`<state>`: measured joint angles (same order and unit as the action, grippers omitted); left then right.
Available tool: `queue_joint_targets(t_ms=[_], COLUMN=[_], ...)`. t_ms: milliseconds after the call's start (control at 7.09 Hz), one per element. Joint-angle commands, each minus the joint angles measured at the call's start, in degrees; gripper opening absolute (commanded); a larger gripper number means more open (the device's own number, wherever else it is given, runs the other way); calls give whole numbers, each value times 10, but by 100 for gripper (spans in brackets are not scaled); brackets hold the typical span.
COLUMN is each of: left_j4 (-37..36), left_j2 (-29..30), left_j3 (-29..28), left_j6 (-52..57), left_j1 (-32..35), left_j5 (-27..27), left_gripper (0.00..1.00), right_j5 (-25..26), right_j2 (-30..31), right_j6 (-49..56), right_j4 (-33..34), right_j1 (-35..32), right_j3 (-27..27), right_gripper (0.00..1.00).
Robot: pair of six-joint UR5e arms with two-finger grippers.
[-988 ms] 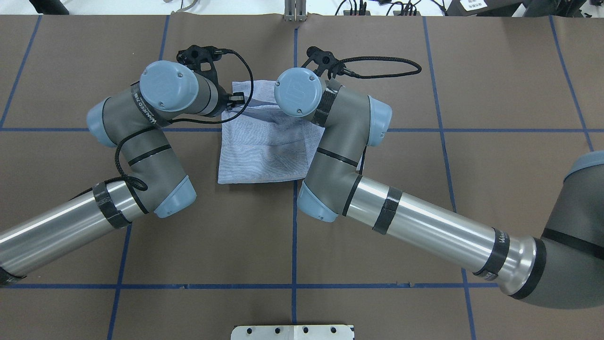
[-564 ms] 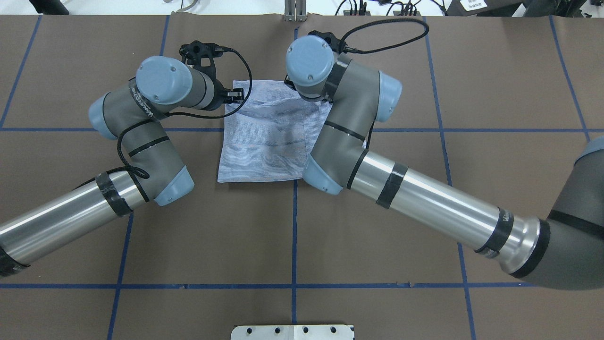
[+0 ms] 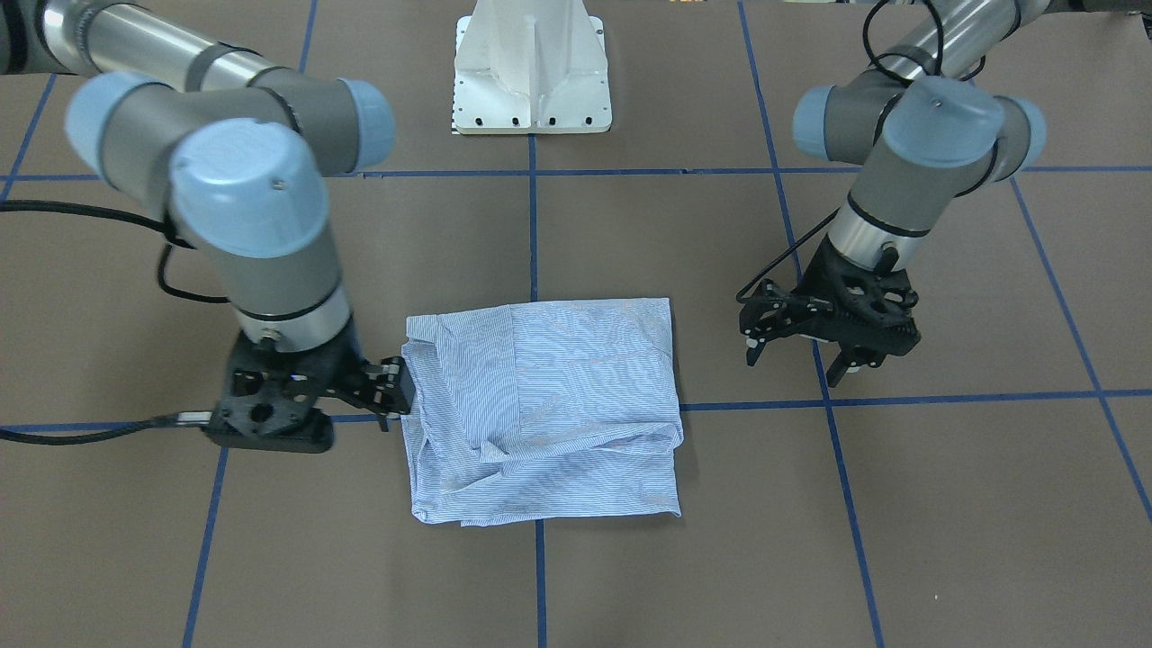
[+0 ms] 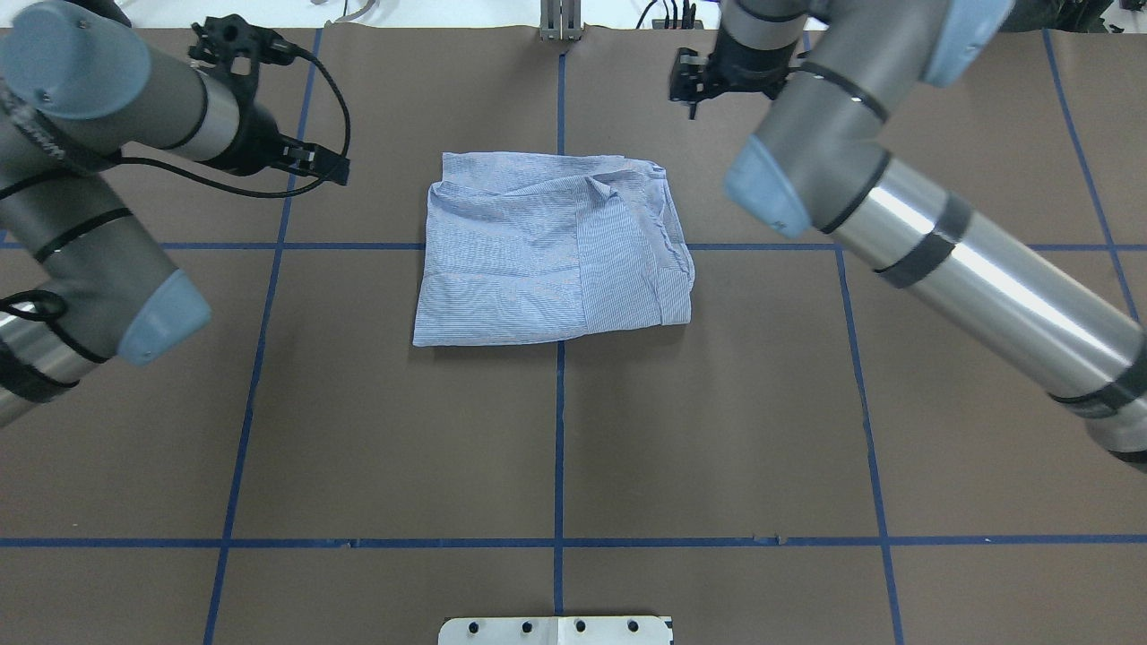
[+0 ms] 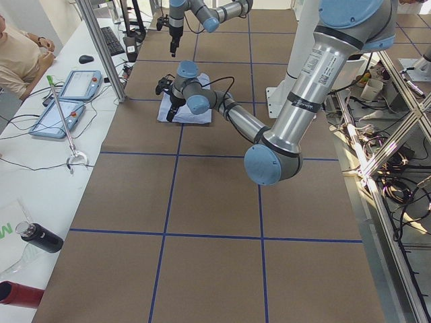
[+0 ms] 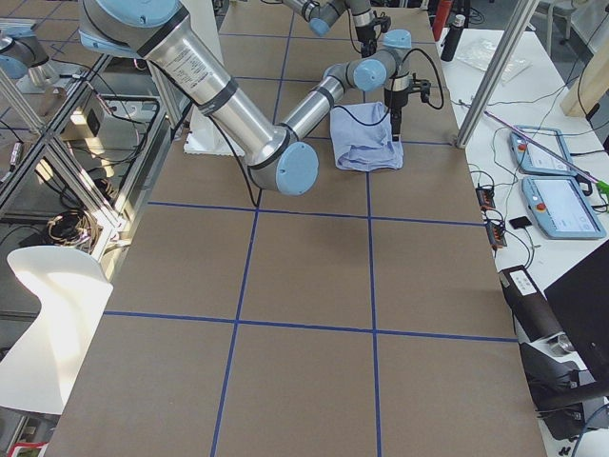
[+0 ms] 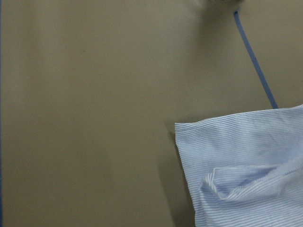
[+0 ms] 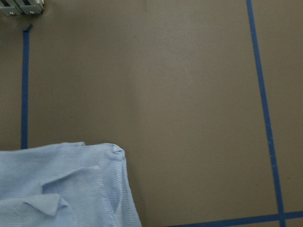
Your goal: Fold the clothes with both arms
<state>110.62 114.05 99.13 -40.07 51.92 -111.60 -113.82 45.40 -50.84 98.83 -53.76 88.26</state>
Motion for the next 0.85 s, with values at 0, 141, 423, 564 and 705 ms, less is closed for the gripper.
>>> queue_joint_targets(t_ms=[0,141,423,564,705], left_j4=[-43,-44,-43,-44,-76], left_j2=[-124,-188,-287,-318,-343], left_j3=[102,116,113,108,100], left_j6=[162,278,435,483,490], left_j1=[82,153,284,321,361], left_j5=[-40,-88,-132,-130,-130], left_gripper=[100,100,100,100,100], right_j5=[-64,-81,-122,-130,-140], right_j2=[114,151,239,289,344], right_j6=[223,332,526,603,634], right_j4=[71,107,108,104,102], right_j1=[-111,-165,-264,-298,-318], right_j3=[104,121,120,119,122], right_gripper=[100,100,100,100,100])
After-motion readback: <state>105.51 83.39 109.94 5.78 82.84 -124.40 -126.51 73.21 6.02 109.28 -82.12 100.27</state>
